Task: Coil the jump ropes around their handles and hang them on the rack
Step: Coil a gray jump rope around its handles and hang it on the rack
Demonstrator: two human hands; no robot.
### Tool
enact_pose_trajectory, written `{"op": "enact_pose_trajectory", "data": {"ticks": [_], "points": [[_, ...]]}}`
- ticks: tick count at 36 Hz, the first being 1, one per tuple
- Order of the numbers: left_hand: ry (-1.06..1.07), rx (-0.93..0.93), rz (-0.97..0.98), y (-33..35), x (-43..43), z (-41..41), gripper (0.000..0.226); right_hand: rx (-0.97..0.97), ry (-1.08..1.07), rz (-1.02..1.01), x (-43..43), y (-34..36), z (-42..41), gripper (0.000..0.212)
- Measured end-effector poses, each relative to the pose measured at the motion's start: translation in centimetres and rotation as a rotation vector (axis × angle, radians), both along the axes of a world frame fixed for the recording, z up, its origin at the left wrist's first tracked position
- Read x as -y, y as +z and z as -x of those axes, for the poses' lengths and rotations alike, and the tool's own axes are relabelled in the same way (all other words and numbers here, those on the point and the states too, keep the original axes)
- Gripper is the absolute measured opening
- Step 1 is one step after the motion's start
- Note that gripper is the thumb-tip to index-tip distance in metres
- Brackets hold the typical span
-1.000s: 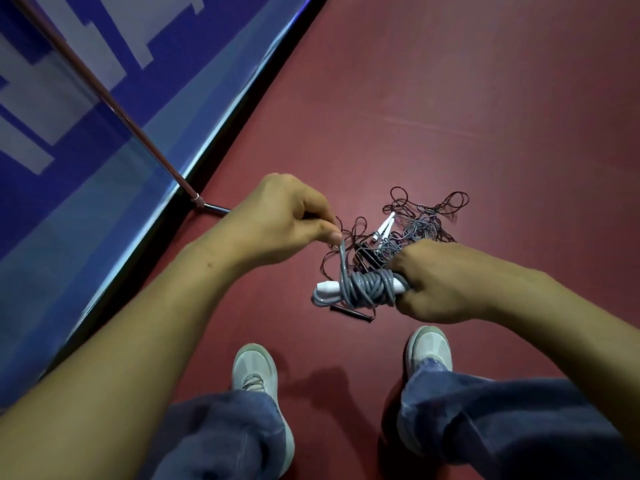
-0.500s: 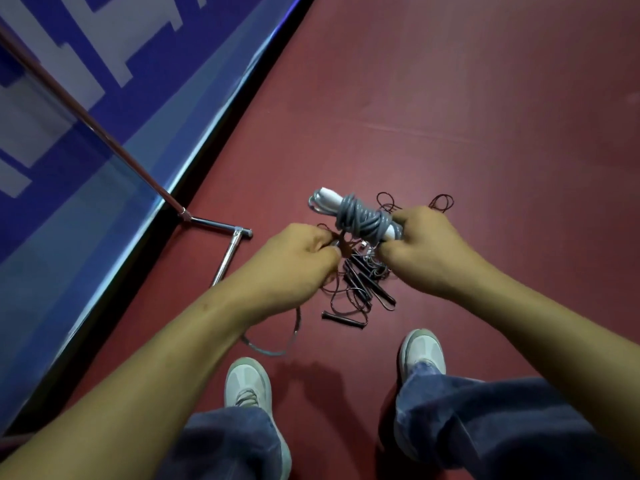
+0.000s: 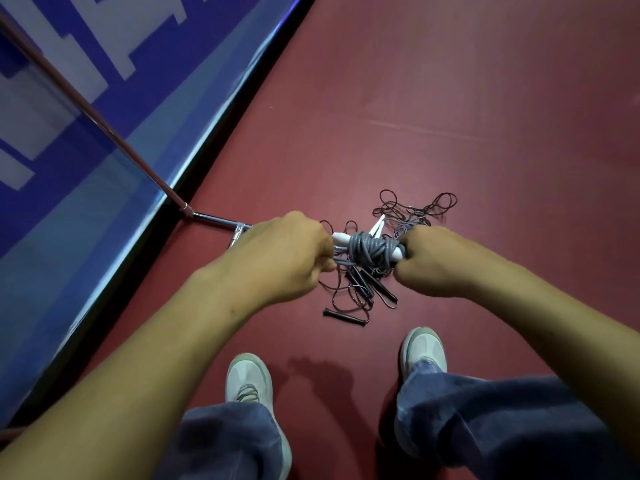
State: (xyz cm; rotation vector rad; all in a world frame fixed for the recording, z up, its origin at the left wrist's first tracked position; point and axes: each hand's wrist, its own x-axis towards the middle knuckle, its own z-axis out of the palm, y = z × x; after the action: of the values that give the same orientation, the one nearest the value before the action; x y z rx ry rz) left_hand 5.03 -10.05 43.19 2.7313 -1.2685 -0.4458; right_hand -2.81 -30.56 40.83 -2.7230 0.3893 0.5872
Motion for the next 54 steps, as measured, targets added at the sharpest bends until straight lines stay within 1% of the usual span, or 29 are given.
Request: {"op": "enact_pose_trajectory", "data": {"ticks": [1,3,5,7,9,11,13,15,17,19,21,23,25,27,29,30,31,34,37,39,43,45,47,51,52,54], "points": [[-0.018,0.020,0.011,0.0,0.1,0.2,0.036,0.000,-0.005,-0.004,0.1,0.0,0.0,0.016],[-0.072,0.089,0.041,0.1,0.2,0.6,0.027,-0.019,0.021,0.009,-0.1,0.0,0.1,0.017],[-0.127,0.153,0.075,0.3,0.2,0.6,0.025,-0.052,0.076,0.020,-0.3,-0.1,0.4,0.018],[-0.156,0.147,0.120,0.5,-0.1,0.3,0.025,-0.086,0.140,-0.003,-0.5,-0.1,0.6,0.020],[-0.169,0.082,0.209,0.8,-0.5,-0.3,0.021,-0.116,0.194,-0.068,-0.3,0.3,0.9,0.020],[-0.161,-0.049,0.298,0.9,-0.8,-0.8,0.017,-0.144,0.241,-0.151,0.0,0.8,1.2,0.017],[-0.128,-0.230,0.359,1.1,-0.9,-0.8,0.011,-0.162,0.295,-0.224,0.0,1.2,1.5,0.017],[-0.075,-0.431,0.376,1.6,-0.9,-0.7,0.008,-0.171,0.332,-0.311,-0.2,1.3,1.9,0.022],[-0.052,-0.599,0.391,2.2,-1.3,-0.9,0.007,-0.174,0.334,-0.439,-0.4,1.4,2.2,0.027],[-0.040,-0.771,0.459,2.7,-1.9,-1.3,0.001,-0.157,0.315,-0.599,-0.6,1.8,2.5,0.032],[0.011,-0.958,0.600,2.6,-2.5,-1.6,0.007,-0.120,0.282,-0.800,-1.0,2.3,2.8,0.033],[0.085,-1.087,0.740,2.2,-2.8,-1.5,0.008,-0.076,0.217,-0.941,-1.4,2.3,2.6,0.033],[0.136,-1.173,0.847,1.8,-2.6,-1.1,0.010,-0.060,0.085,-0.989,-1.2,2.1,2.0,0.028],[0.207,-1.273,0.918,2.0,-2.6,-0.7,0.017,-0.062,-0.028,-0.970,-0.7,2.0,1.6,0.019],[0.243,-1.337,0.953,2.2,-2.7,-0.4,0.030,-0.023,-0.059,-1.009,-0.3,2.2,1.5,0.023],[0.249,-1.324,0.955,2.3,-2.6,-0.3,0.037,-0.007,-0.078,-1.040,-0.4,2.2,1.6,0.025],[0.257,-1.272,0.951,2.3,-2.4,-0.1,0.039,0.011,-0.095,-1.067,-0.4,2.3,1.7,0.025],[0.332,-1.020,0.976,2.1,-1.4,0.8,0.029,0.049,-0.186,-1.141,-1.4,1.9,1.8,0.021],[0.385,-0.881,1.031,2.0,-0.6,1.6,0.028,0.040,-0.240,-1.227,-2.3,1.5,1.9,0.021],[0.409,-0.801,1.026,1.9,-0.4,1.6,0.031,0.018,-0.253,-1.249,-2.5,1.4,2.1,0.023],[0.405,-0.796,1.048,1.8,-0.3,1.7,0.039,0.000,-0.214,-1.284,-2.7,1.5,2.3,0.025],[0.424,-0.775,1.085,1.7,-0.3,1.8,0.035,-0.006,-0.204,-1.304,-2.8,1.6,2.3,0.022],[0.436,-0.740,1.112,1.5,-0.2,2.0,0.027,-0.010,-0.216,-1.294,-2.9,1.6,2.2,0.020],[0.501,-0.632,1.133,1.1,0.5,2.7,0.026,0.041,-0.279,-1.218,-3.6,1.6,2.1,0.025],[0.526,-0.605,1.142,1.1,0.8,2.9,0.029,0.074,-0.305,-1.176,-3.8,1.5,2.1,0.026],[0.575,-0.527,1.141,0.9,1.2,2.8,0.050,0.147,-0.353,-1.075,-4.1,1.1,1.9,0.025]]}}
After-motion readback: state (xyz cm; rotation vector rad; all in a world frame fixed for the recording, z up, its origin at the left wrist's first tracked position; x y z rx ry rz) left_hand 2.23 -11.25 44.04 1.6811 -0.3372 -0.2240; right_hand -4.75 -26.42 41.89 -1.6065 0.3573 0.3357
